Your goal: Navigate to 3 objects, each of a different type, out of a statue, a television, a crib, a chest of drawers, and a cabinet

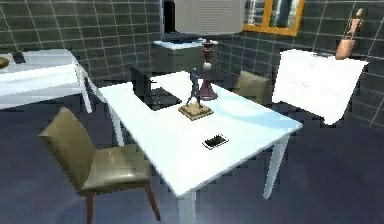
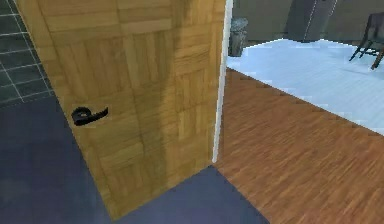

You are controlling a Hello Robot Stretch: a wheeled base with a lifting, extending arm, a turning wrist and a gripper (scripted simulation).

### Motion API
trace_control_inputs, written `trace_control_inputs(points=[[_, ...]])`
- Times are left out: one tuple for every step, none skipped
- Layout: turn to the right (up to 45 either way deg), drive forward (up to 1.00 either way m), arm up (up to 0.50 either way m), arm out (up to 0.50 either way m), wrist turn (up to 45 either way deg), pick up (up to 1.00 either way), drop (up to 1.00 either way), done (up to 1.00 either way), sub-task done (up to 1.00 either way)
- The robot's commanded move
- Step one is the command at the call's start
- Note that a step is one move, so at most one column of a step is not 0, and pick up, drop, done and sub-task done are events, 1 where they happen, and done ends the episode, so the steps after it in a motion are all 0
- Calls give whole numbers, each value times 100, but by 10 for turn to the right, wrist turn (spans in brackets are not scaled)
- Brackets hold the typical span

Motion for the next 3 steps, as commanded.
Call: trace_control_inputs(points=[[0,0,0,0,0,0,0,0,100],[-450,0,0,0,0,0,0,0,0],[-450,0,0,0,0,0,0,0,0]])
